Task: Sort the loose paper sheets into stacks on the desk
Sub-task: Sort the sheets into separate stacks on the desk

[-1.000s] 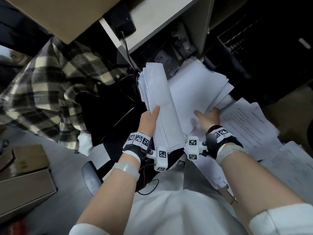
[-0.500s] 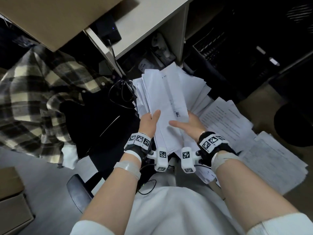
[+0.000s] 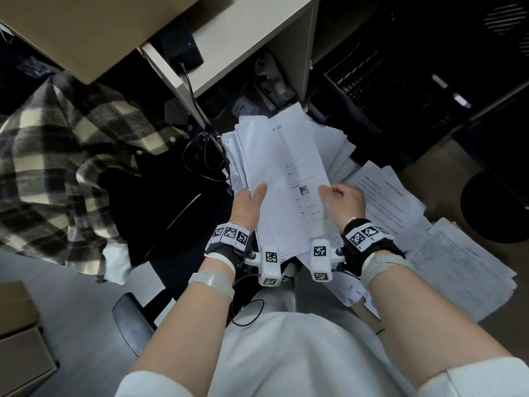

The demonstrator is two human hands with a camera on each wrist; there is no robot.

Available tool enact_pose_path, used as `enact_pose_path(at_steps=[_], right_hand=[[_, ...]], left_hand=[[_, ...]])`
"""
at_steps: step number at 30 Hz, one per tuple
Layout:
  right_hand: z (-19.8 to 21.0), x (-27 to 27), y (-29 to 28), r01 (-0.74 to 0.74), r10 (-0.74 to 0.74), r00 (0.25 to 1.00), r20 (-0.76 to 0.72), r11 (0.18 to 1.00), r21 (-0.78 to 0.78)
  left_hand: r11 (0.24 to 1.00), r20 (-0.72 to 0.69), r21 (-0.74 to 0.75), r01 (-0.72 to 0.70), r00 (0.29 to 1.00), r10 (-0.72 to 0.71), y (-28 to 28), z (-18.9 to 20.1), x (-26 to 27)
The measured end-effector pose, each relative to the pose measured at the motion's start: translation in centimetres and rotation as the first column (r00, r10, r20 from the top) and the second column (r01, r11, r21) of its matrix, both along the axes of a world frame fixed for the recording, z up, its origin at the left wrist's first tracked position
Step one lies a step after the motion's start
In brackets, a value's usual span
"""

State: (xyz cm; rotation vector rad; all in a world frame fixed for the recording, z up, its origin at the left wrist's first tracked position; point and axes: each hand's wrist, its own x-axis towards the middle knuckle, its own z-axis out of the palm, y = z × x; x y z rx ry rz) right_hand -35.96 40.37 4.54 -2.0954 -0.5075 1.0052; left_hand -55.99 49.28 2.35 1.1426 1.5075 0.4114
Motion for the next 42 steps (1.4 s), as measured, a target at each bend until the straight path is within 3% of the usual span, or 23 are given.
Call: enact_pose_path(at_steps=[5, 11, 15, 20, 23, 25, 27, 28, 30, 33, 39, 42], right_hand=[[-0.8, 1.6, -4.2, 0.139, -0.133, 0.990, 0.045, 0.976, -0.170], [-3.9, 3.8, -13.6, 0.449, -0.438, 0.891, 0.118, 0.813, -0.371], [-6.0, 3.2, -16.6, 0.483, -0.504, 0.861, 0.069, 0.767, -0.423], [-6.5, 2.1, -15.7, 0.517, -0.572, 0.820, -0.022, 0.758, -0.398], [-5.3, 1.8, -14.4, 0.507, -0.510, 0.853, 0.111, 0.758, -0.410], [-3.2, 1.9, -13.1, 0.480, -0.449, 0.877, 0.170, 0.832, -0.276], [-0.3, 1.9, -11.6, 0.326, -0.326, 0.935, -0.140, 0.945, -0.026], [1.3, 1.6, -10.9, 0.255, -0.229, 0.918, -0.324, 0.966, 0.040], [3.6, 1.2, -10.1, 0.169, -0.092, 0.874, -0.478, 0.978, 0.121], [4.9, 1.2, -9.9, 0.142, -0.035, 0.893, -0.449, 0.968, 0.208], [5.9, 2.1, -13.1, 0.170, -0.081, 0.933, -0.349, 0.958, 0.231], [5.9, 1.8, -14.8, 0.217, -0.154, 0.953, -0.259, 0.948, 0.234]], left_hand=[[0.990, 0.020, 0.002, 0.144, 0.989, -0.144, -2.0, 2.3, 3.5], [0.975, 0.013, 0.090, 0.202, 0.979, -0.204, -4.2, 1.7, 7.1], [0.967, 0.043, 0.088, 0.238, 0.969, -0.243, -5.4, 1.6, 7.7], [0.944, -0.002, 0.132, 0.302, 0.953, -0.305, -5.2, 2.3, 7.3], [0.950, 0.014, 0.151, 0.273, 0.960, -0.278, -4.6, 3.5, 7.3], [0.958, 0.094, 0.135, 0.254, 0.959, -0.268, -4.5, 4.3, 7.5], [0.971, 0.225, 0.058, 0.231, 0.945, -0.238, -4.9, 5.2, 8.0], [0.974, 0.297, 0.006, 0.225, 0.930, -0.217, -5.3, 5.5, 8.4], [0.965, 0.416, -0.027, 0.262, 0.881, -0.227, -6.1, 6.1, 9.5], [0.945, 0.504, -0.013, 0.328, 0.818, -0.277, -7.1, 6.5, 10.8], [0.927, 0.510, -0.045, 0.372, 0.807, -0.299, -9.3, 5.8, 10.8], [0.923, 0.470, 0.018, 0.383, 0.812, -0.346, -10.5, 5.7, 11.0]])
